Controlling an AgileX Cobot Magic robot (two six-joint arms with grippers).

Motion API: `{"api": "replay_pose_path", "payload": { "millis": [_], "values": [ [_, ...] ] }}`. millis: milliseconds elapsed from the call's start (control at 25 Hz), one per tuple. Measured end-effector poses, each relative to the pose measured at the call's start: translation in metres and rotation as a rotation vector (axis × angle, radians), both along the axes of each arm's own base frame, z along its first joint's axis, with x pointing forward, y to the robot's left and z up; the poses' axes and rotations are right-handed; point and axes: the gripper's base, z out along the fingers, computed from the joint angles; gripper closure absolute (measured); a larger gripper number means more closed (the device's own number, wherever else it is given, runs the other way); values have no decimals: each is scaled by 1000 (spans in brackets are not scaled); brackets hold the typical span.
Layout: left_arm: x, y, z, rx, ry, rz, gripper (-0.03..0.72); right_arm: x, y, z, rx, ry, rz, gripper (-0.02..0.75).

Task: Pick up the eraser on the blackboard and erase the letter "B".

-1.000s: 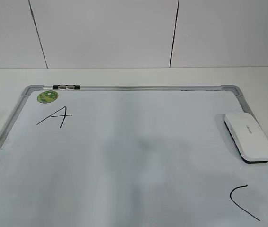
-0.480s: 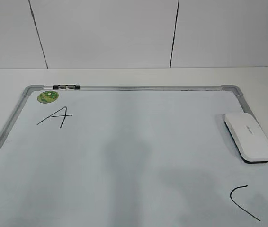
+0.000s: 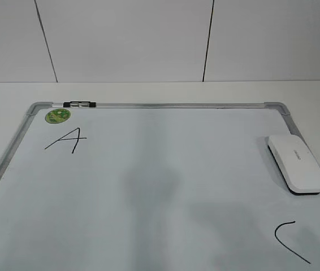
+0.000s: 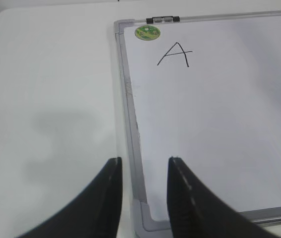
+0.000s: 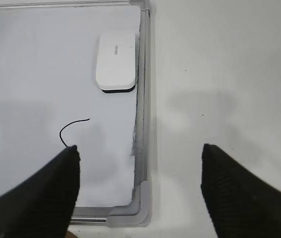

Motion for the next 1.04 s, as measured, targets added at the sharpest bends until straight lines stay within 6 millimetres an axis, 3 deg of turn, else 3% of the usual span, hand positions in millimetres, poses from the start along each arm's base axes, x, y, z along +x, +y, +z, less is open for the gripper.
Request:
{"api": "replay_pose_path", "payload": {
  "millis": [1040],
  "values": [
    [0, 0, 0, -5, -3, -2, 452, 1, 0, -3, -12, 0, 3, 153]
  ]
}}
